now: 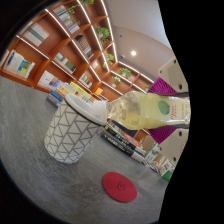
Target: Pour water
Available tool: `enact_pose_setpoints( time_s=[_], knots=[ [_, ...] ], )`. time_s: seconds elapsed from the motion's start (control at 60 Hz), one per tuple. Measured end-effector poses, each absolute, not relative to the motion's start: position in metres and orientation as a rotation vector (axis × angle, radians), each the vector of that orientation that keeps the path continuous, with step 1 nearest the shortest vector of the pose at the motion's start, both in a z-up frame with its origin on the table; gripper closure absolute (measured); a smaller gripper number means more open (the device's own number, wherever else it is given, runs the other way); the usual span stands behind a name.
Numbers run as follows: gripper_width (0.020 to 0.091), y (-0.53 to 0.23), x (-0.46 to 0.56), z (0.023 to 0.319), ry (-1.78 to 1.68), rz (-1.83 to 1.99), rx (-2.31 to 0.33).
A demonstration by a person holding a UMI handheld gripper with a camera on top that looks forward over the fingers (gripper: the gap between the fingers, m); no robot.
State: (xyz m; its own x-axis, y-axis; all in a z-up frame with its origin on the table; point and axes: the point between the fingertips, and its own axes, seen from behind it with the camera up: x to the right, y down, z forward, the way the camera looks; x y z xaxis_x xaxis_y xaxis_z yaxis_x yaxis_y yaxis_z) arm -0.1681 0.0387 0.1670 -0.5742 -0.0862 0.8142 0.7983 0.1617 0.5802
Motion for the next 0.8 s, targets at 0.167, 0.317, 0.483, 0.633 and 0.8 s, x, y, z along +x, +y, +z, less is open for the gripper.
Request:
enact_pose_setpoints(
  time_s=[0.167, 0.317, 0.483, 0.633, 0.8],
  knots=[
    [0.0746, 0.038, -0.168, 0.167, -1.67, -1.474, -0.727],
    [0.0749, 0.029, -0.162, 0.172, -1.501, -1.241, -0.96],
    [0.0747, 0.021, -0.147, 0.166, -1.131, -0.754, -1.383],
    [0.0746, 0.015, -0.146, 0.169, -0.784, -0.272, -1.584],
    [0.0744, 0.013, -0.147, 0.141, -0.44, 0.166, -1.728]
  ],
)
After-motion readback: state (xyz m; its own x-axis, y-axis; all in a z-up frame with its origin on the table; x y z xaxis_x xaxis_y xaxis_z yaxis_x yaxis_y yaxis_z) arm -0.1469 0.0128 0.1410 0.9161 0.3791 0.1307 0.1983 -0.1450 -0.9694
